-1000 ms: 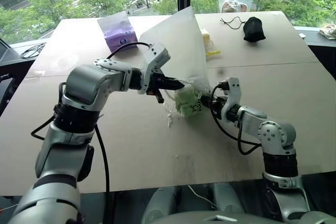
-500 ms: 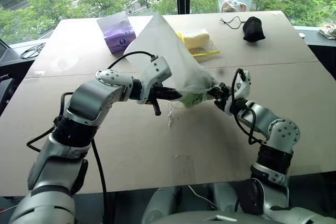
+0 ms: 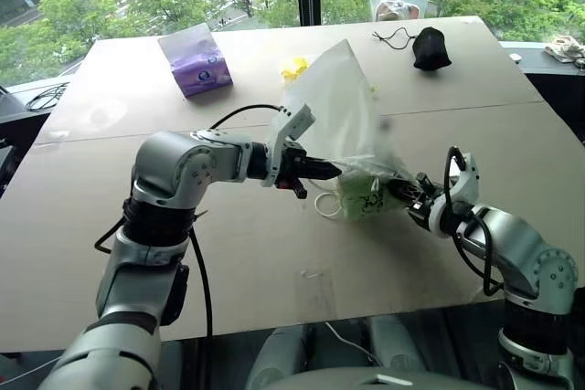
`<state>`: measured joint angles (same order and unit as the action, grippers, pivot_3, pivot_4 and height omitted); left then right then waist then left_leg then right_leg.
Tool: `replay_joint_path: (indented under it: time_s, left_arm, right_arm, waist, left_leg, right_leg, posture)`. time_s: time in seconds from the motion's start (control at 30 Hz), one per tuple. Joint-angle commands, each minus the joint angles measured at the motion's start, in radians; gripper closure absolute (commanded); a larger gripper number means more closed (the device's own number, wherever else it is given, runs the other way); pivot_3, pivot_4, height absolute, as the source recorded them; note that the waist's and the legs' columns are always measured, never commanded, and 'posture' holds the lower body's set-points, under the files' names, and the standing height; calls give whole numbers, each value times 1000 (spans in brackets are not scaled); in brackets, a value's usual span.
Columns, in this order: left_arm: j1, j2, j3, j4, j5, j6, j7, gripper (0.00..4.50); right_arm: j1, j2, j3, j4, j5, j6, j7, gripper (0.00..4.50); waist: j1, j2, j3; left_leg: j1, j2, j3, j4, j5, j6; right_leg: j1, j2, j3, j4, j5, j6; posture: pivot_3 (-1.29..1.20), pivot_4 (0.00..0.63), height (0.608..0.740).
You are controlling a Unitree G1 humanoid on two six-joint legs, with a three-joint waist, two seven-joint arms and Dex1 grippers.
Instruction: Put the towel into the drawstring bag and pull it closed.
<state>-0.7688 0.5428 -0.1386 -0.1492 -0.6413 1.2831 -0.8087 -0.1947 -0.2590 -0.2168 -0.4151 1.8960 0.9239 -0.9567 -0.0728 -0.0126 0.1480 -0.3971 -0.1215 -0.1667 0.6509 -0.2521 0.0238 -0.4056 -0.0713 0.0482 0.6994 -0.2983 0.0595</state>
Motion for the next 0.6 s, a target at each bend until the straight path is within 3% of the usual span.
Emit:
replay_joint_path:
  time_s: [0.03, 0.13, 0.27, 0.4, 0.47, 0.53, 0.6]
  left_arm:
    - [5, 0, -28, -9, 45, -94, 9, 4500]
    - [-1, -14, -28, 9, 53, -113, 13, 4500]
    - [-16, -26, -22, 18, 57, -122, 14, 4500]
    - [-33, -29, -24, 30, 62, -130, 12, 4500]
    - [-41, -30, -27, 37, 65, -135, 8, 4500]
    - [-46, -31, -30, 42, 68, -137, 5, 4500]
    - [-49, -31, -34, 46, 71, -141, 2, 4500]
  right_arm:
    - [-16, -35, 57, -58, -90, -51, 95, 2281]
    - [-28, -141, 112, -117, -259, -7, 233, 773]
    - [-14, -360, 182, -283, -510, 21, 562, 773]
    - [23, -491, 203, -359, -683, -31, 809, 773]
    - [34, -521, 207, -369, -740, -53, 902, 773]
    - [38, -521, 219, -375, -782, -71, 967, 216]
    - [28, -494, 252, -369, -810, -65, 982, 79]
  waist:
    - [5, 0, 0]
    - [11, 0, 0]
    - [18, 0, 0]
    - [23, -1, 1]
    - [28, -1, 1]
    - [32, -1, 1]
    - [34, -2, 1]
  left_leg:
    - [0, 0, 0, 0, 0, 0]
    - [-1, 0, 1, 0, 0, 0]
    - [-2, -1, 0, 0, 0, 0]
    - [-2, 0, -1, 0, 0, 0]
    - [-2, 0, -1, 1, 0, 0]
    - [-2, 0, -1, 2, 0, 0]
    - [-2, 0, -1, 2, 0, 0]
  right_leg:
    - [0, 0, 0, 0, 0, 0]
    - [0, 0, -2, -1, 0, 0]
    - [0, 0, -3, -2, 0, 0]
    - [0, 0, -5, -3, 0, 0]
    - [1, 0, -5, -3, 0, 1]
    - [1, -1, -5, -3, 0, 1]
    - [1, -1, -5, -3, 0, 1]
  posture:
    - [0, 150, 740]
    - [0, 150, 740]
    - [0, 150, 740]
    - [0, 150, 740]
    - [0, 150, 740]
    - [0, 150, 740]
    - [0, 150, 740]
